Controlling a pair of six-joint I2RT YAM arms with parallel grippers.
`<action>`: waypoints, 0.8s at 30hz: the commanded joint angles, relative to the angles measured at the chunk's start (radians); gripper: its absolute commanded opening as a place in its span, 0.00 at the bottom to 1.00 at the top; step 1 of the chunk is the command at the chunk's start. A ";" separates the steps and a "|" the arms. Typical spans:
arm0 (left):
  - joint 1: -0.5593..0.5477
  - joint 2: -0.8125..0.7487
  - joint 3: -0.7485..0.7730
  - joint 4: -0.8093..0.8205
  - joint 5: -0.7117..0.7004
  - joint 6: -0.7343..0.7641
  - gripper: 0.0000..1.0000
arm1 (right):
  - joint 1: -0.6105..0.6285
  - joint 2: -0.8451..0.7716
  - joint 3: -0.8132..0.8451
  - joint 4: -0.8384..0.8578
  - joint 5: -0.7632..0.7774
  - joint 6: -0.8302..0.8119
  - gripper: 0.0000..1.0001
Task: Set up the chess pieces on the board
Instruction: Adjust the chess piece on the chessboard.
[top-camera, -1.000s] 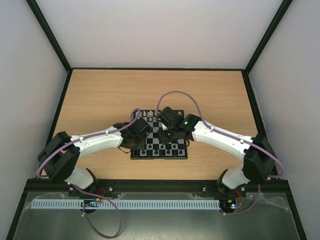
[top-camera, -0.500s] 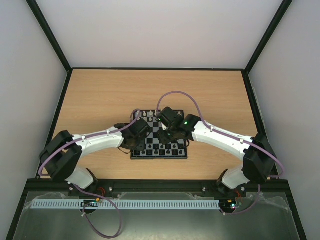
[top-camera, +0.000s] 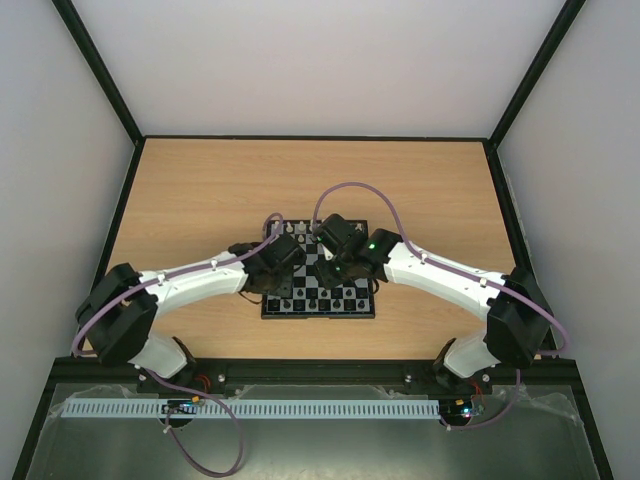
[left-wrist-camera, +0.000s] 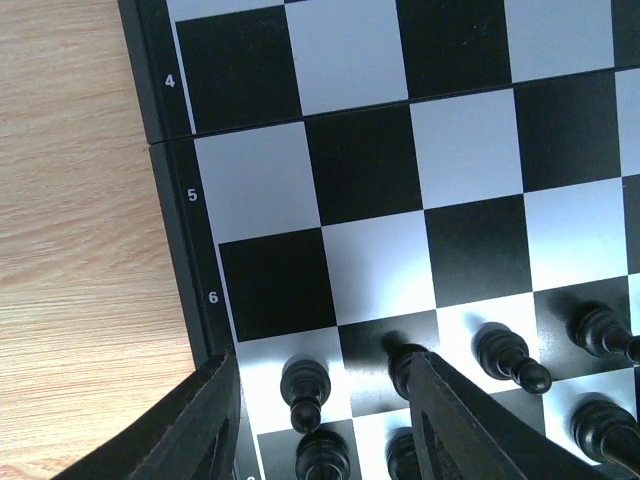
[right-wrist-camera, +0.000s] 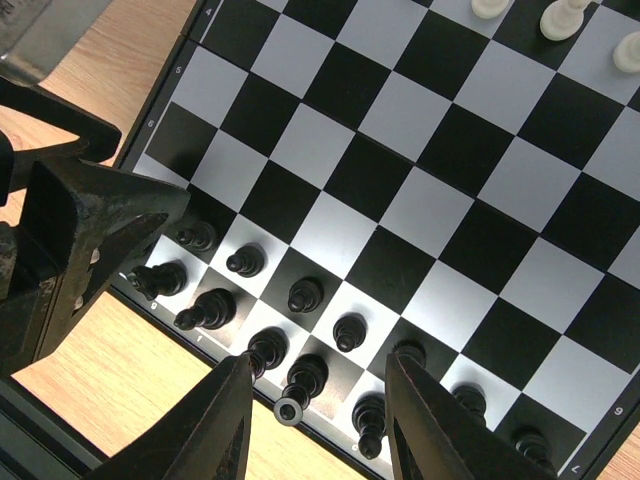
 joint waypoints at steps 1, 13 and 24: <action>-0.008 -0.026 0.034 -0.049 -0.026 -0.003 0.49 | -0.006 -0.017 -0.011 -0.020 -0.009 -0.002 0.38; -0.026 -0.045 0.052 -0.057 -0.013 0.004 0.36 | -0.005 -0.015 -0.013 -0.018 -0.008 -0.002 0.37; -0.063 0.002 0.090 -0.057 -0.002 0.011 0.25 | -0.006 -0.059 -0.015 -0.015 0.053 0.010 0.38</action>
